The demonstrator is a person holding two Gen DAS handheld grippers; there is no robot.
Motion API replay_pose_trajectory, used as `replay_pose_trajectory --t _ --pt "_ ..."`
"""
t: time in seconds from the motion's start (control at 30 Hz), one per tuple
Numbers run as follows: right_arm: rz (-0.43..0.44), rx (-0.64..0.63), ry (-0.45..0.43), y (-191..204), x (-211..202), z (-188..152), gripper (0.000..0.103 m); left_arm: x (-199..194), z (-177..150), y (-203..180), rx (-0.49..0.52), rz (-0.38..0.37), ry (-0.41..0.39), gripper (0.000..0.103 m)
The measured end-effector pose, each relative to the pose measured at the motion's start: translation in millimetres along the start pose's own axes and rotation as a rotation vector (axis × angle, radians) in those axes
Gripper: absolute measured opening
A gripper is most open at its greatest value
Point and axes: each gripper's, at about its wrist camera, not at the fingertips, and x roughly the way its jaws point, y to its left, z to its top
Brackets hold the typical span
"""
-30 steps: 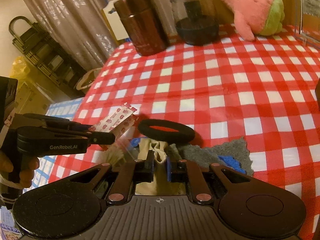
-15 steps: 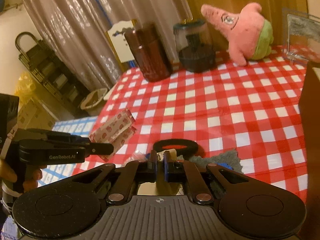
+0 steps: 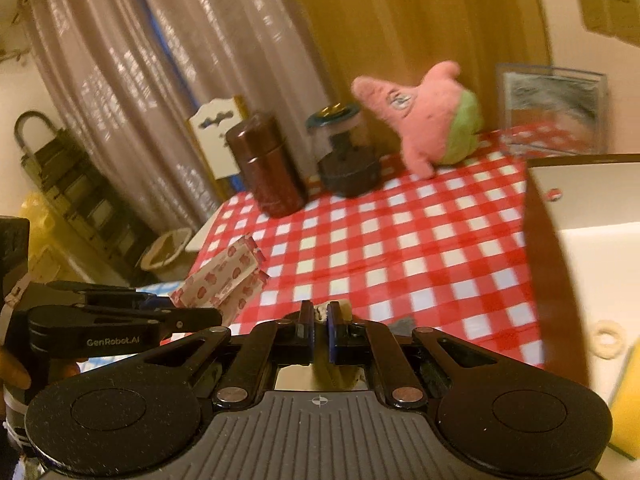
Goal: Organize soft objects
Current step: 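Carry the beige cloth and packet in both grippers over the brown box, then open the left gripper to drop the packet while the right gripper releases the cloth into the box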
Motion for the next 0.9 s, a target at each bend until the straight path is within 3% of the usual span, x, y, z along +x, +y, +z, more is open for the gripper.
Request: replay_pose_trajectory --t 0.3,0.63,0.9 --pt "-0.108 0.069 -0.103 -35 -64 -1 0.006 8 22 -74 0.129 -0.130 -0.026 0.022" --pt "-0.260 0.138 -0.195 -100 -129 9 0.006 42 52 -162 0.221 -0.274 -0.029 0.022" --pt "-0.328 0.168 -0.211 -157 -147 19 0.006 90 80 -215 0.269 -0.309 -0.006 0.022"
